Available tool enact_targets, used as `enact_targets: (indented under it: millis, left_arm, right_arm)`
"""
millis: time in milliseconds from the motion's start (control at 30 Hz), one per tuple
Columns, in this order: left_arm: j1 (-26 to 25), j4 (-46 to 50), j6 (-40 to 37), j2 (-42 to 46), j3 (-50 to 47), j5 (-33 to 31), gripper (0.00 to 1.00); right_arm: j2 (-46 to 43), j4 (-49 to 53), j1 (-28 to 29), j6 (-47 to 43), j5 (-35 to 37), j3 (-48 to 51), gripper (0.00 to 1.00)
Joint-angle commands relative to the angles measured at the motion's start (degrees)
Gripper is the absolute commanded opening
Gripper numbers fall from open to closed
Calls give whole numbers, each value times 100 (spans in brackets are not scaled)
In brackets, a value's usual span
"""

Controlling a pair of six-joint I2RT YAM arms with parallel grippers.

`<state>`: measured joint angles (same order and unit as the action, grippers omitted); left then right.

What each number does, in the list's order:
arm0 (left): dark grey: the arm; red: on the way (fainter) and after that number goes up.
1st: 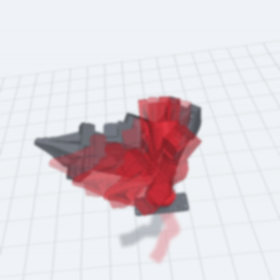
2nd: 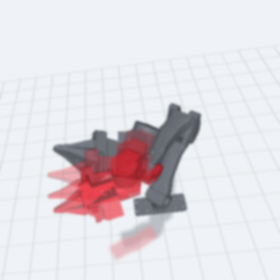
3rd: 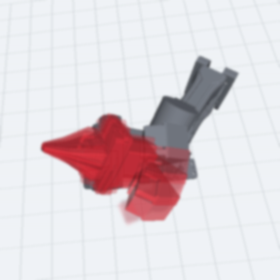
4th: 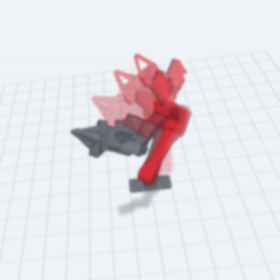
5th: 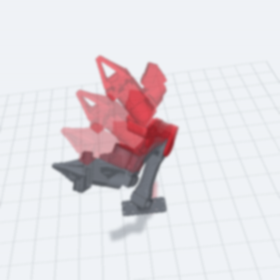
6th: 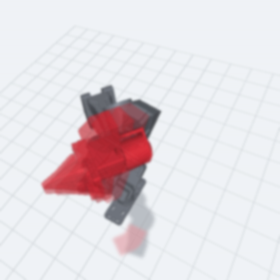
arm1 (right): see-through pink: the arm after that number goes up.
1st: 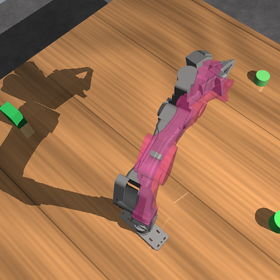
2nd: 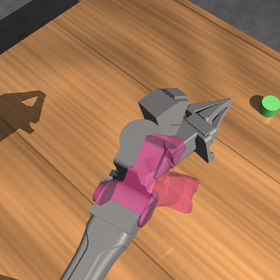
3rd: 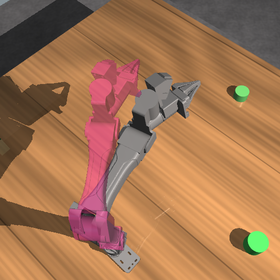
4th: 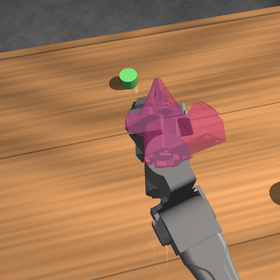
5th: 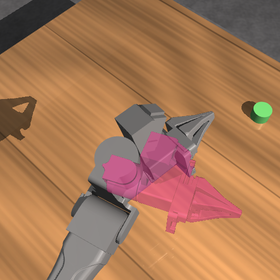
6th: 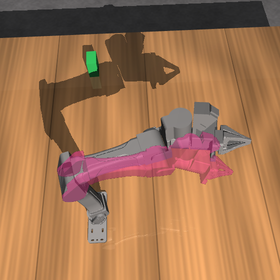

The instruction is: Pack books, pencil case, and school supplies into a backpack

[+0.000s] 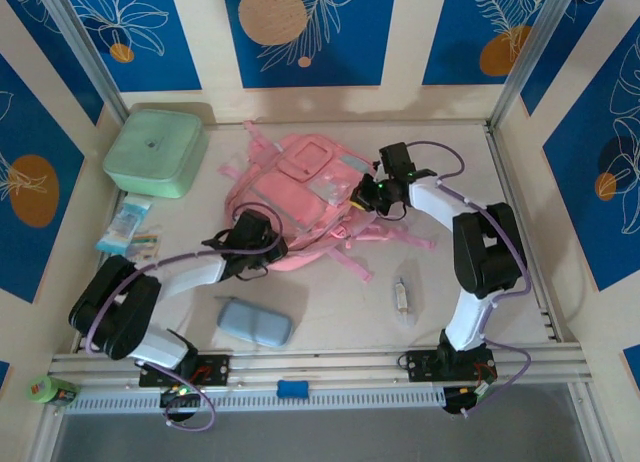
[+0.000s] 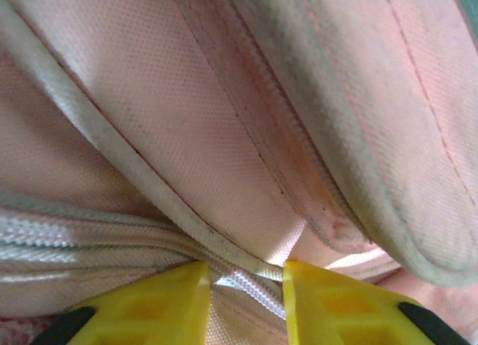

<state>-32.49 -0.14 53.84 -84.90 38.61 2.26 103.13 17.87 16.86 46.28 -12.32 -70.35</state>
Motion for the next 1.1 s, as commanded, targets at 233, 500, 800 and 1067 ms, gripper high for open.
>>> enact_targets:
  millis: [233, 500, 800, 1067]
  left_arm:
    - [979, 253, -983, -469, 793, 208, 36]
    - [768, 1557, -1263, 834, 722, -112, 53]
    - [-1304, 1760, -72, 898, 1353, -947, 53]
    - [-2112, 2100, -135, -825, 3170, -1401, 46]
  right_arm:
    - [-1284, -1363, -163, 1089, -884, 1090, 0]
    - [-1635, -2059, 65, 2109, -320, 1694, 0]
    - [-1713, -1888, 363, 2322, -171, 1665, 0]
    - [-1611, -1715, 314, 2337, -343, 1631, 0]
